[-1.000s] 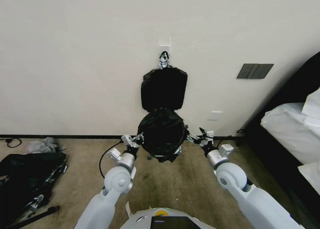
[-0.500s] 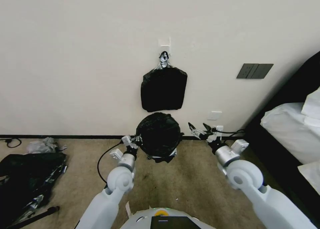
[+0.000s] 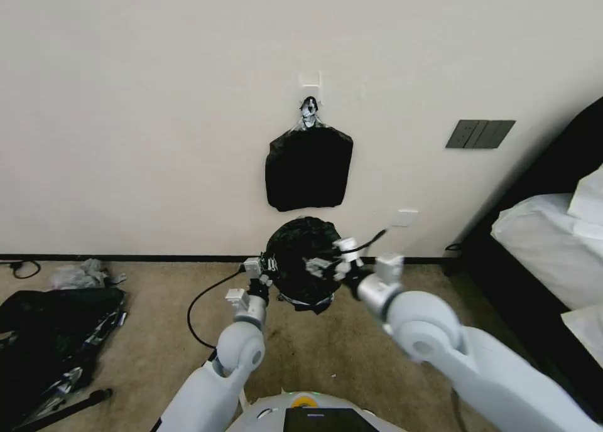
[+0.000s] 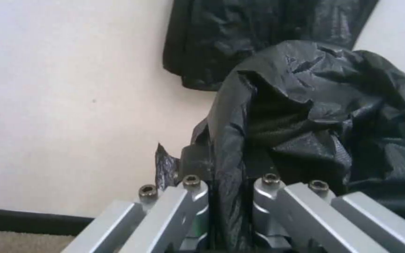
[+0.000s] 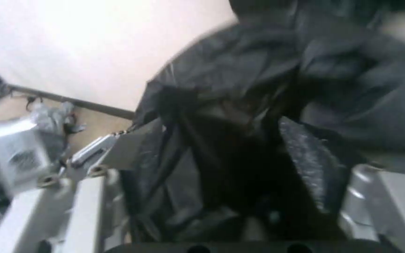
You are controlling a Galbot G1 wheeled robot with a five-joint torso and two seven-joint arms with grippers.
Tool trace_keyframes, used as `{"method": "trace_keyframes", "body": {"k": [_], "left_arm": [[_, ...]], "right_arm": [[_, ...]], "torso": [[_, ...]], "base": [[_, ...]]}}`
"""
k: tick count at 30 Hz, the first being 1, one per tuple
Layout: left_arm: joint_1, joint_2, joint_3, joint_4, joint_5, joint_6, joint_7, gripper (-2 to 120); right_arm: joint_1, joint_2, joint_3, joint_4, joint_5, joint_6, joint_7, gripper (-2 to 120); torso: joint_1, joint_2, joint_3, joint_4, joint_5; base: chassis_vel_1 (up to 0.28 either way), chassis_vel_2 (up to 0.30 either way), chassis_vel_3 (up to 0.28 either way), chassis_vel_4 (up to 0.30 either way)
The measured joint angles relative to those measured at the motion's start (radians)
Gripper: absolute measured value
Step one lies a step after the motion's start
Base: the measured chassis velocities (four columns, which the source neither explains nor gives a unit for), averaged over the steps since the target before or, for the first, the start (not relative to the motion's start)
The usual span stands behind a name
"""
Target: Place a trash bag onto the trash bin.
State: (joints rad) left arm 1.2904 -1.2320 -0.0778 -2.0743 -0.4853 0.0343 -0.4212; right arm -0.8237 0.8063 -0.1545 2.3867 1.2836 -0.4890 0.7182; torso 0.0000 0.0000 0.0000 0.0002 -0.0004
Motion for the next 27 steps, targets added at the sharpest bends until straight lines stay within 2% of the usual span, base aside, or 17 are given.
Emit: {"method": "trace_keyframes", "body": {"k": [1, 2, 3, 5, 6, 10, 13, 14, 17, 27], "left_arm": [[0.001, 0.003, 0.009, -0.006, 0.008, -0.001, -0.004, 5], [0.001, 0.003, 0.009, -0.006, 0.008, -0.001, -0.004, 5], [0.002, 0.007, 0.019, -0.011, 0.015, -0.002, -0.006, 5], [0.002, 0.013, 0.032, -0.014, 0.019, -0.002, -0.009, 5], [0.002, 0.014, 0.036, -0.015, 0.021, -0.002, -0.009, 5], [-0.001, 0.015, 0.042, -0.016, 0.027, -0.002, -0.009, 5], [-0.009, 0.018, 0.053, -0.006, 0.076, -0.016, -0.007, 5], [-0.009, 0.018, 0.053, -0.006, 0.076, -0.016, -0.007, 5], [-0.012, 0.021, 0.062, -0.005, 0.098, -0.023, -0.006, 5], [-0.013, 0.021, 0.073, -0.012, 0.095, -0.023, -0.004, 5]], "right_arm": [[0.038, 0.027, -0.038, -0.012, 0.076, 0.016, 0.087, 58], [0.038, 0.027, -0.038, -0.012, 0.076, 0.016, 0.087, 58], [0.083, 0.068, -0.083, -0.028, 0.161, 0.046, 0.192, 52], [0.111, 0.116, -0.120, -0.051, 0.208, 0.074, 0.299, 43], [0.112, 0.127, -0.131, -0.061, 0.201, 0.085, 0.317, 39], [0.089, 0.146, -0.142, -0.089, 0.130, 0.099, 0.327, 29], [0.072, 0.178, -0.150, -0.122, 0.051, 0.107, 0.343, 14], [0.072, 0.178, -0.150, -0.122, 0.051, 0.107, 0.343, 14], [0.075, 0.202, -0.164, -0.147, 0.035, 0.112, 0.366, 0], [0.102, 0.259, -0.187, -0.241, 0.023, 0.118, 0.373, 0]], "torso": [[0.000, 0.000, 0.000, -0.0001, 0.0002], [0.000, 0.000, 0.000, -0.0001, 0.0002], [0.000, 0.000, 0.000, 0.0001, 0.0006], [0.000, 0.000, 0.000, 0.0002, 0.0003], [0.000, 0.000, 0.000, 0.0001, 0.0003], [0.000, 0.000, 0.000, -0.0005, 0.0003], [0.000, 0.000, 0.000, -0.0005, 0.0004], [0.000, 0.000, 0.000, -0.0005, 0.0004], [0.000, 0.000, 0.000, -0.0001, 0.0004], [0.000, 0.000, 0.000, -0.0001, 0.0004]], "base": [[0.000, 0.000, 0.000, 0.000], [0.000, 0.000, 0.000, 0.000], [0.000, 0.000, 0.000, 0.000], [0.000, 0.000, 0.000, 0.000], [0.000, 0.000, 0.000, 0.000], [0.000, 0.000, 0.000, 0.000], [0.000, 0.000, 0.000, 0.000], [0.000, 0.000, 0.000, 0.000], [0.000, 0.000, 0.000, 0.000], [0.000, 0.000, 0.000, 0.000]]}}
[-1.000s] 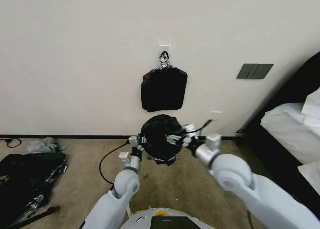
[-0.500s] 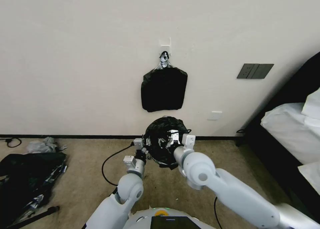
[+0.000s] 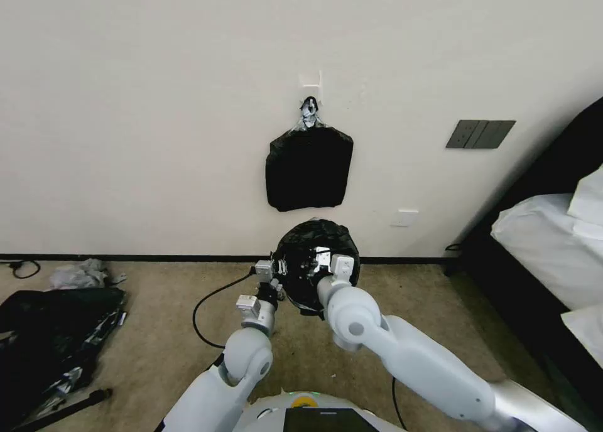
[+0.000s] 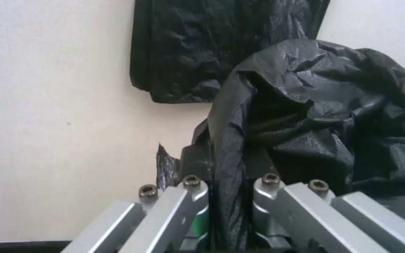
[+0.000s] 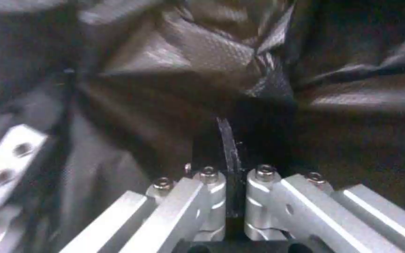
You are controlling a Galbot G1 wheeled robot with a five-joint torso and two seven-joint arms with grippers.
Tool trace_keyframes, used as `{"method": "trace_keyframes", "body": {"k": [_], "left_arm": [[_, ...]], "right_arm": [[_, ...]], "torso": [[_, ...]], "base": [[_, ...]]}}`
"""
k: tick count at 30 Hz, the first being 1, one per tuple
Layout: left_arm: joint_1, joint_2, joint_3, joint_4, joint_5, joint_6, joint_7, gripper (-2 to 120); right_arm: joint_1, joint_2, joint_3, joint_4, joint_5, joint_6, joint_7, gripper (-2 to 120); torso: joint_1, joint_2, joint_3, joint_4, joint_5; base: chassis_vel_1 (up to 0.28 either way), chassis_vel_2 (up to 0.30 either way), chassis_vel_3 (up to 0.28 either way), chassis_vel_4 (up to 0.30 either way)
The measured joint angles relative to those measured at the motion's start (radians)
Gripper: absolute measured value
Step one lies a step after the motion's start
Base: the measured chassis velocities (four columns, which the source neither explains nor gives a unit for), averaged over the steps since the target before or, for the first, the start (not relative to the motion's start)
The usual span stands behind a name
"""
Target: Place a trash bag onto the trash bin.
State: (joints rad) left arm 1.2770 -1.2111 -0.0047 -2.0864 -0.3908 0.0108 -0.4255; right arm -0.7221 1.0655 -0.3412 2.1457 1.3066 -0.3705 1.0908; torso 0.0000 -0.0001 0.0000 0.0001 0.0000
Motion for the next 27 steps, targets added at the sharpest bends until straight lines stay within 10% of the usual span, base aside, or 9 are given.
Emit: {"method": "trace_keyframes", "body": {"k": [27], "left_arm": [[0.029, 0.009, -0.001, -0.052, 0.024, -0.025, 0.048, 5]], "right_arm": [[0.047, 0.088, 0.053, -0.216, 0.075, 0.011, 0.035, 0]], "torso": [[0.000, 0.000, 0.000, -0.0001, 0.0000]], "base": [[0.000, 0.000, 0.000, 0.000]]}}
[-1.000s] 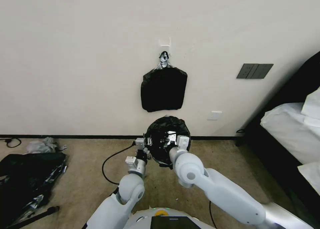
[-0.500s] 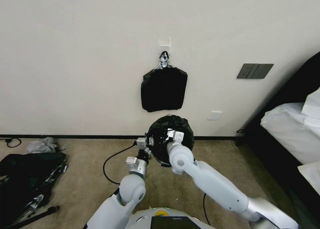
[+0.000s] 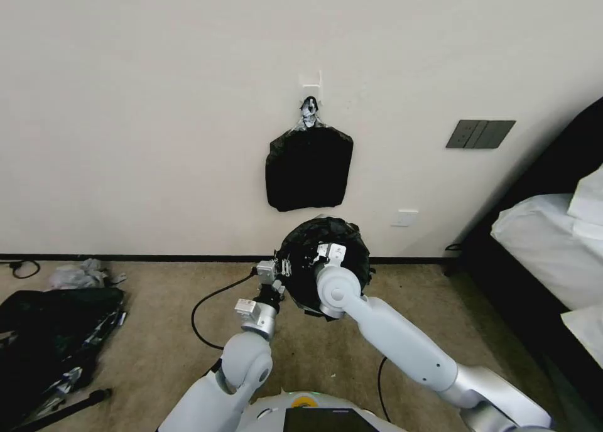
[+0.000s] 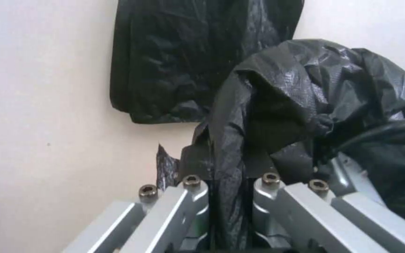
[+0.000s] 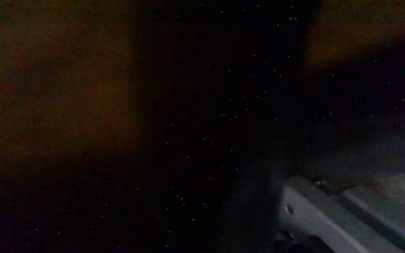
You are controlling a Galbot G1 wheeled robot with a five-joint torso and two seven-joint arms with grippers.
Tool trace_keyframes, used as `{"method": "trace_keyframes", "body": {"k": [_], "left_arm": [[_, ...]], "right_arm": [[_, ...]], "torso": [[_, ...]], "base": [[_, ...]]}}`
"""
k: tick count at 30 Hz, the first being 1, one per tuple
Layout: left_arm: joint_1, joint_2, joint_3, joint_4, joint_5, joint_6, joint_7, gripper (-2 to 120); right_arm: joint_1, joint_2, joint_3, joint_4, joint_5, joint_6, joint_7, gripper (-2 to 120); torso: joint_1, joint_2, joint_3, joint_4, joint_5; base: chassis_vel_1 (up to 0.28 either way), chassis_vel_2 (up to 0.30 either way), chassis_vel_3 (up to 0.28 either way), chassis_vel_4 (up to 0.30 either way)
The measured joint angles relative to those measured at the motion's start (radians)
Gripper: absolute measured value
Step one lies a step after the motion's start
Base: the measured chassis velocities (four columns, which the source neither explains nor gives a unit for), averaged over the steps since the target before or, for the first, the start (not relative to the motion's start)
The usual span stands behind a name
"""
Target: Place a trash bag onto the trash bin.
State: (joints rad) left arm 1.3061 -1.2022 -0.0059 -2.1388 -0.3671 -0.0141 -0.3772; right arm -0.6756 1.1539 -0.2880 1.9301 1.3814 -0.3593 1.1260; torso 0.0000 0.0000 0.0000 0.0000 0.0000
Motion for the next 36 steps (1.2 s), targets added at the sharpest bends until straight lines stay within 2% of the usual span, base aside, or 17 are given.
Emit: {"method": "trace_keyframes", "body": {"k": [36], "left_arm": [[0.042, 0.013, 0.004, -0.055, -0.001, -0.011, 0.035, 5]], "right_arm": [[0.002, 0.034, 0.037, -0.084, 0.001, 0.001, -0.011, 0]], "torso": [[0.000, 0.000, 0.000, 0.0000, 0.0000]], "base": [[0.000, 0.000, 0.000, 0.000]]}}
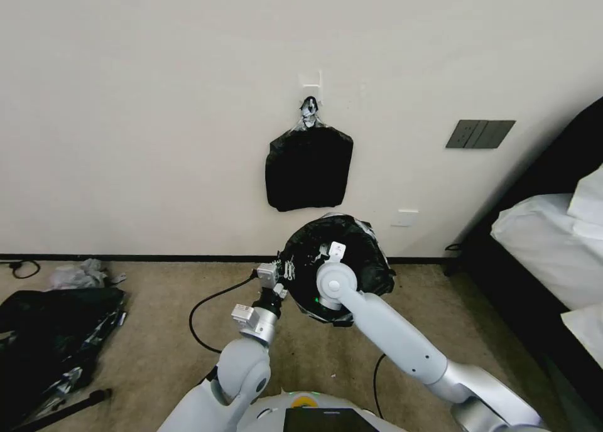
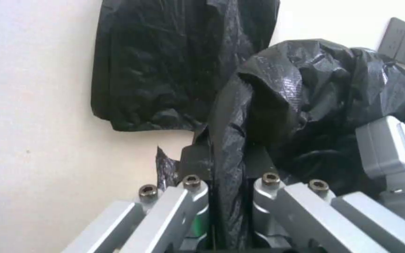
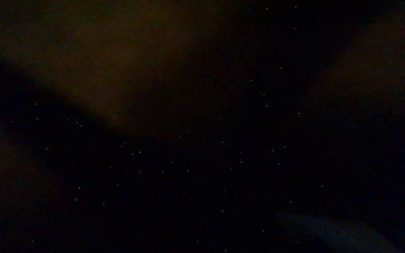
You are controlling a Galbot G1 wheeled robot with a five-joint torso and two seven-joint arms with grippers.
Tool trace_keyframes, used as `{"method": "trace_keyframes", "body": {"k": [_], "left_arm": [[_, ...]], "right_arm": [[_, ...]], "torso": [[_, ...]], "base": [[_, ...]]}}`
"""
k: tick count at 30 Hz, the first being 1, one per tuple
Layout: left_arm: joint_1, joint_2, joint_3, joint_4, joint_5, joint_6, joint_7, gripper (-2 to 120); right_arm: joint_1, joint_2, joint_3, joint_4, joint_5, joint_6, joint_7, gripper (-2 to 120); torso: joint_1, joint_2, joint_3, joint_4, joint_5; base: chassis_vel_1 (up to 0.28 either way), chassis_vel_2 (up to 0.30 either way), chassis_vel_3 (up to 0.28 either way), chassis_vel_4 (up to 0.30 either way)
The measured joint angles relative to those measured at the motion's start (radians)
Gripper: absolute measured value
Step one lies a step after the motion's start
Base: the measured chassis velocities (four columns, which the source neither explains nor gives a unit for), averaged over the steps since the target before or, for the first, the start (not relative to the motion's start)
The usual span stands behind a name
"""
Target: Place a trash bag onto the trash bin.
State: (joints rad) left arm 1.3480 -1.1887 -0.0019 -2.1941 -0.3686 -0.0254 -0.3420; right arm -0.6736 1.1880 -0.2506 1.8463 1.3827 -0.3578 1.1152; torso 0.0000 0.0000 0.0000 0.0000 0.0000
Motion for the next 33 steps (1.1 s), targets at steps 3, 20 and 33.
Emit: {"method": "trace_keyframes", "body": {"k": [3, 20, 33], "left_arm": [[0.001, -0.004, -0.007, 0.004, -0.001, 0.000, 0.000, 5], [-0.046, -0.065, -0.036, 0.116, -0.171, 0.063, -0.103, 5], [-0.095, -0.108, -0.033, 0.155, -0.410, 0.245, -0.316, 5]], "right_arm": [[0.000, -0.006, 0.000, 0.022, 0.000, 0.000, 0.000, 0], [-0.062, -0.143, -0.034, 0.250, -0.107, -0.038, -0.102, 0], [-0.268, -0.380, 0.145, 0.496, -0.648, 0.096, -0.556, 11]], "torso": [[0.000, 0.000, 0.000, 0.0000, 0.0000], [0.000, 0.000, 0.000, 0.0001, 0.0002], [0.000, 0.000, 0.000, 0.0000, 0.0001]], "base": [[0.000, 0.000, 0.000, 0.000], [0.000, 0.000, 0.000, 0.000], [0.000, 0.000, 0.000, 0.000]]}}
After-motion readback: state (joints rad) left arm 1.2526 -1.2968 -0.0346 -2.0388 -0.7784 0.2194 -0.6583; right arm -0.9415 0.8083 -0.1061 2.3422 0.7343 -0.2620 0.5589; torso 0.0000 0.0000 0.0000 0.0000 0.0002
